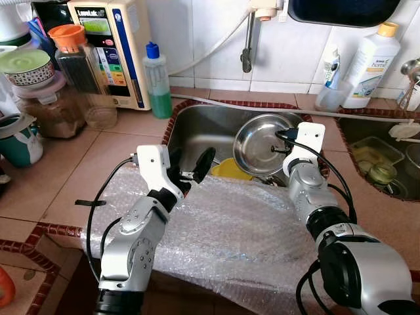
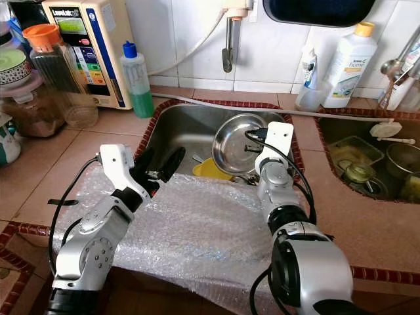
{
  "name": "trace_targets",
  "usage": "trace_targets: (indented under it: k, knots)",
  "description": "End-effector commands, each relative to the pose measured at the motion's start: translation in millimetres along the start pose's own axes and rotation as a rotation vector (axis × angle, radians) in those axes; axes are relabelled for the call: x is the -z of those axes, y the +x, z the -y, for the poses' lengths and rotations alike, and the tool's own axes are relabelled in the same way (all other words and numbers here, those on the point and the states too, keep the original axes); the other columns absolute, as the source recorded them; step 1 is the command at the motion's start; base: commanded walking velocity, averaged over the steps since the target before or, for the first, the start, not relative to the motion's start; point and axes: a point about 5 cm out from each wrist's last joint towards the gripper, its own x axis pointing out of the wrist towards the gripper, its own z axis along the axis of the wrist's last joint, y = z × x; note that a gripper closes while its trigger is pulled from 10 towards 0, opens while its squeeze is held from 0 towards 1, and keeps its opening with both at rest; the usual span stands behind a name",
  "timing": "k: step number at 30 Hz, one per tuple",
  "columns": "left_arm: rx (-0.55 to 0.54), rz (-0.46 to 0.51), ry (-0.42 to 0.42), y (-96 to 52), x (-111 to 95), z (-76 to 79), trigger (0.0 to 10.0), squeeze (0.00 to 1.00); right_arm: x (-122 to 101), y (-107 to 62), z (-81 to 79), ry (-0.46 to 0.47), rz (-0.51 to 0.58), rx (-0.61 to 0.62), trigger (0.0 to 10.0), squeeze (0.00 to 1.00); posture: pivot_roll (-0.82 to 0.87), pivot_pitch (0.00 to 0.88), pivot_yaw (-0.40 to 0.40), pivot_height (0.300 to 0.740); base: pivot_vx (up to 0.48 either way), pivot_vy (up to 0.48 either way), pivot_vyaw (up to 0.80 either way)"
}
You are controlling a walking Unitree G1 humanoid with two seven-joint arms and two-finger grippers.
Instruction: Kitchen organization
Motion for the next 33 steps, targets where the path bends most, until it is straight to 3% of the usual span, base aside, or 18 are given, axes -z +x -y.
trace_targets:
  k: [1, 2, 3, 4, 18, 26, 27, 28, 29, 31, 33]
  knots:
    - [0.002, -0.015, 0.017, -3.5, -1, 1.0, 10.0, 0.96, -2, 1.5, 1.0, -0.026, -0.012, -0.002, 10.0, 0.68, 0.16, 0.038, 0.048, 0.74, 0.0, 0.0, 0.0]
    - [0.004, -0.025, 0.019, -4.9, 1, 1.0, 10.0, 0.96, 0, 1.2, 2.8, -0.029, -0.026, 0.003, 10.0, 0.68, 0.16, 0.038, 0.048, 0.74, 0.0, 0.0, 0.0]
    - [0.01, -0.038, 0.022, -7.4, 2, 1.4, 10.0, 0.77, 4, 0.6, 5.3, -0.034, -0.043, 0.006, 10.0, 0.91, 0.17, 0.04, 0.047, 0.74, 0.0, 0.0, 0.0]
    - [0.011, -0.039, 0.025, -7.7, 2, 1.5, 10.0, 0.76, 5, 0.5, 5.5, -0.037, -0.045, 0.005, 10.0, 1.0, 0.17, 0.04, 0.047, 0.74, 0.0, 0.0, 0.0]
    - [0.007, -0.078, 0.036, -10.1, 9, 4.7, 10.0, 0.77, 16, -2.4, 10.3, -0.043, -0.073, -0.011, 10.0, 1.0, 0.17, 0.035, 0.045, 0.74, 0.0, 0.0, 0.0]
    - [-0.009, -0.086, 0.061, -9.3, 8, 2.4, 10.0, 0.75, 13, -1.3, 19.7, 0.026, -0.06, 0.021, 10.0, 1.0, 0.17, 0.025, 0.046, 0.74, 0.0, 0.0, 0.0]
    - [-0.023, -0.093, 0.079, -9.2, 9, 0.9, 10.0, 0.32, 11, -0.9, 18.9, 0.033, -0.05, 0.016, 10.0, 1.0, 0.16, 0.024, 0.044, 0.74, 0.0, 0.0, 0.0]
    - [-0.029, -0.097, 0.083, -9.0, 9, 0.4, 10.0, 0.32, 10, -0.8, 18.5, 0.033, -0.047, 0.014, 10.0, 1.0, 0.16, 0.024, 0.044, 0.74, 0.0, 0.0, 0.0]
    - [-0.036, -0.105, 0.092, -8.7, 10, -0.5, 10.0, 0.0, 9, -0.6, 17.8, 0.038, -0.039, 0.008, 10.0, 1.0, 0.16, 0.022, 0.039, 0.74, 0.0, 0.0, 0.0]
    - [-0.096, -0.123, 0.109, -7.5, 14, -4.9, 10.0, 0.0, 5, -0.5, 16.6, 0.028, -0.008, -0.012, 10.0, 1.0, 0.16, 0.02, 0.037, 0.74, 0.0, 0.0, 0.0]
    - [-0.109, -0.12, 0.075, -6.9, 14, -6.9, 10.0, 0.0, 3, -1.1, 15.3, 0.002, 0.028, -0.036, 10.0, 1.0, 0.14, 0.014, 0.035, 0.74, 0.0, 0.0, 0.0]
